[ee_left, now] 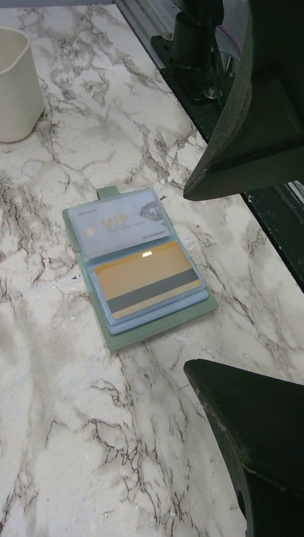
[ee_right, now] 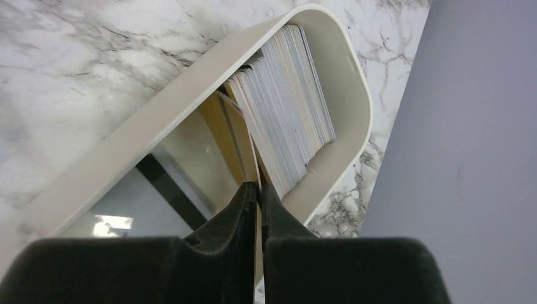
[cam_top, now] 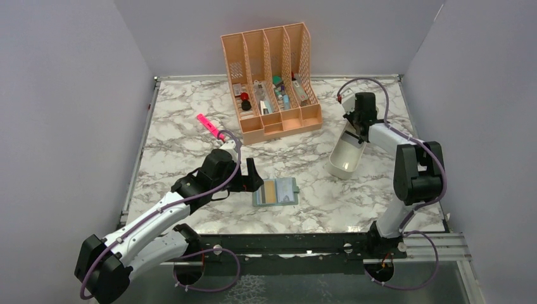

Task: Put the credit cards into the card holder
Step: Pick up the credit card from the storage box.

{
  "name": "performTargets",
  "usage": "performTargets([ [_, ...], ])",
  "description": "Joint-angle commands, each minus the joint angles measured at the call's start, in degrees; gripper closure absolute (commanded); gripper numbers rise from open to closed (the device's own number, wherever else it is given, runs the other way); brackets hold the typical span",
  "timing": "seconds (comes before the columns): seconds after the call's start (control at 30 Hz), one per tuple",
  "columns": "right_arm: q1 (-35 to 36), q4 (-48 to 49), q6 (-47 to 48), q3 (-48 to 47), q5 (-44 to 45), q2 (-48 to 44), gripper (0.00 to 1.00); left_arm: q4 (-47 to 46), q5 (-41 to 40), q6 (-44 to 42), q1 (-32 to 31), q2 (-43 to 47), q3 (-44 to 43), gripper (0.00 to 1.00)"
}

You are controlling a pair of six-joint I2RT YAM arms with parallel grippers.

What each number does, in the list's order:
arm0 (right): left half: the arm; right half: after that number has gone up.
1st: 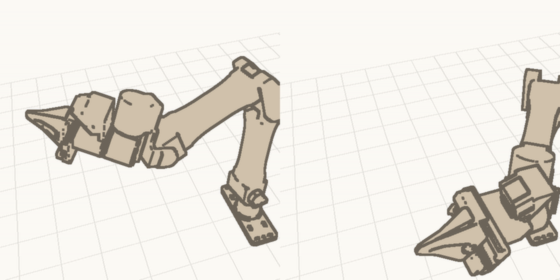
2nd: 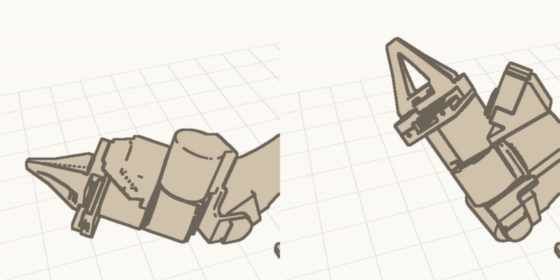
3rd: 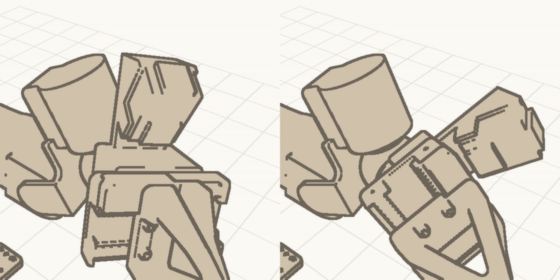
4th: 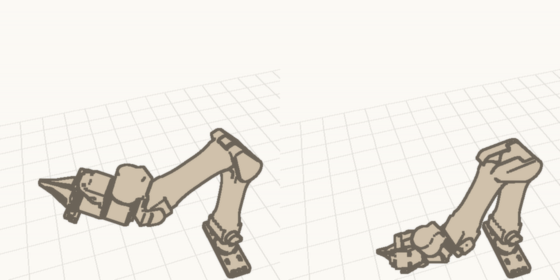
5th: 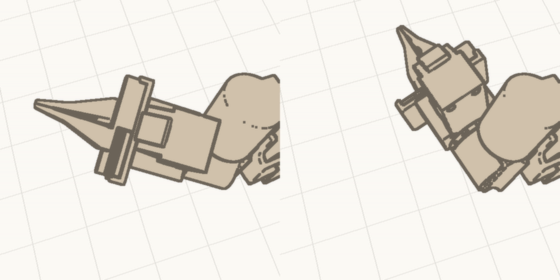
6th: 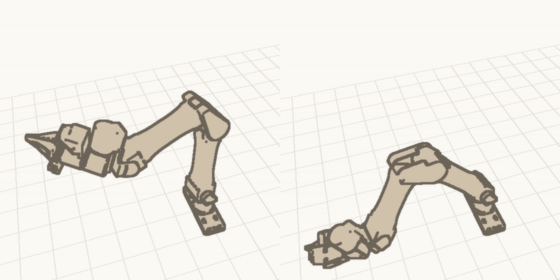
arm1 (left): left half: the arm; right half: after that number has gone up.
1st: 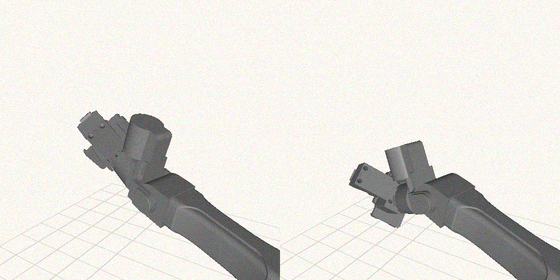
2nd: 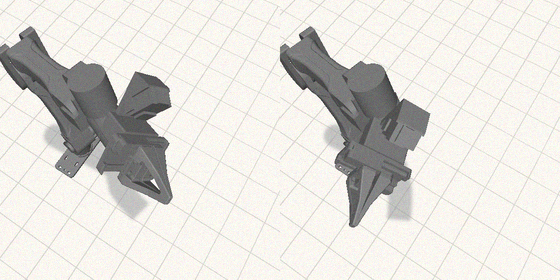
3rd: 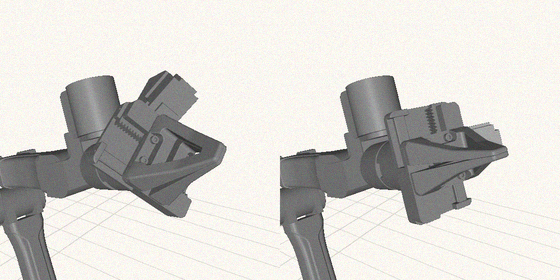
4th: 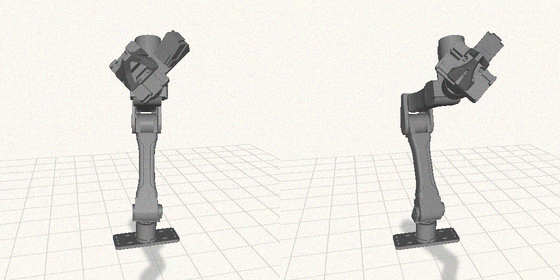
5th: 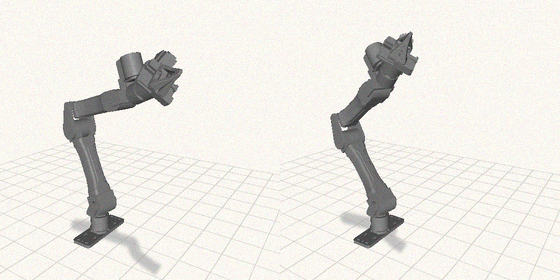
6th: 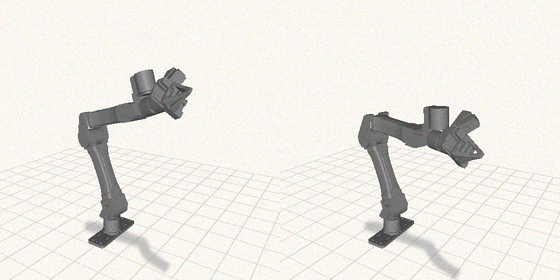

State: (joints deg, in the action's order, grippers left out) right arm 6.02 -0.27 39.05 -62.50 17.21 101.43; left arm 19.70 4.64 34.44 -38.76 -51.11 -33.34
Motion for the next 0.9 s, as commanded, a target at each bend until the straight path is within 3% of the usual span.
performTargets([
  [0.0, -0.57, -4.87, -3.81, -1.38, -3.56, -5.14, 0.96, 0.44, -0.05, -0.09, -0.26, 1.01, -0.94, 0.01],
  [0.33, -0.57, -18.65, -13.91, -3.80, -14.86, -13.62, 0.99, 0.44, 0.79, 0.68, -0.34, 0.88, -0.76, 0.06],
  [0.67, -0.57, -29.00, -41.05, -8.75, -27.88, -20.34, 0.99, -1.89, 2.87, 7.73, -0.33, 4.54, 0.19, 0.14],
  [0.87, 0.08, -23.70, -51.19, -1.85, -40.58, -29.12, 0.99, -7.17, 6.71, 13.38, -0.37, 7.29, 1.37, 0.18],
])
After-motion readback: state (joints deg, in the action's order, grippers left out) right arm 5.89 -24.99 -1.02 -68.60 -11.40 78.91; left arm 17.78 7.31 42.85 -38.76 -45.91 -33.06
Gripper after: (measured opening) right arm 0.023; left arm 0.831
